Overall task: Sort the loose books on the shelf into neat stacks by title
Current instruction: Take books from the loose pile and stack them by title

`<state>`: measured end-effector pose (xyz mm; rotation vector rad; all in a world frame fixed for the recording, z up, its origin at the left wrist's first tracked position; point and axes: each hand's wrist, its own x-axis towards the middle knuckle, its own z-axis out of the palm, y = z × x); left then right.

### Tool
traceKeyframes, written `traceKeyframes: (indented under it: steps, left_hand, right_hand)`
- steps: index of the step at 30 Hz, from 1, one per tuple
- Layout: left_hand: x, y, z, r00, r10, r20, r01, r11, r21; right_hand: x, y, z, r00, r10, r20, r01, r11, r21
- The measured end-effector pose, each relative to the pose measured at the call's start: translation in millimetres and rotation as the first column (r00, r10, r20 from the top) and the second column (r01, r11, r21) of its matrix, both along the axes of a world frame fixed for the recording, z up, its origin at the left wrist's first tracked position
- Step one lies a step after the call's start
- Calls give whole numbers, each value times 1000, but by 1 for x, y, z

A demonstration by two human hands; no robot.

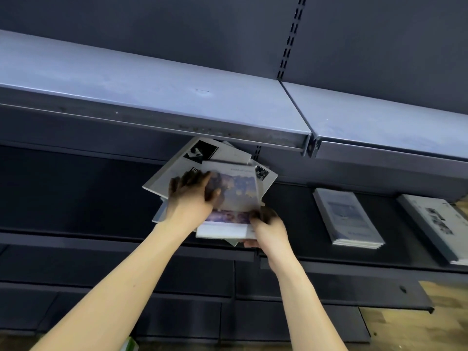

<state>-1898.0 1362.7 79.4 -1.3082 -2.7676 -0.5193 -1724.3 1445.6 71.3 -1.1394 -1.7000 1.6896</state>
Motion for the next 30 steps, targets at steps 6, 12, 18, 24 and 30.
traceKeyframes:
  steps: [6, 12, 18, 24, 30]
  left_hand:
    - [3, -10, -10, 997, -14, -74, 26, 987, 160]
    - [15, -2, -11, 995, -98, -34, 103, 977, 186]
    - [47, 15, -9, 974, -226, -2, 224, 967, 125]
    - [85, 36, -11, 952, -304, 43, 300, 950, 91]
    - [122, 63, -16, 932, -360, 43, 355, 931, 87]
  right_hand:
    - [12, -3, -2, 988, -147, -39, 151, 980, 127]
    - [33, 3, -2, 946, -317, -62, 323, 936, 137]
    - [68, 11, -6, 900, -432, -56, 436, 892, 118]
    - [101, 25, -11, 864, -499, -59, 503, 858, 106]
    - [137, 48, -20, 850, -524, -54, 527, 846, 86]
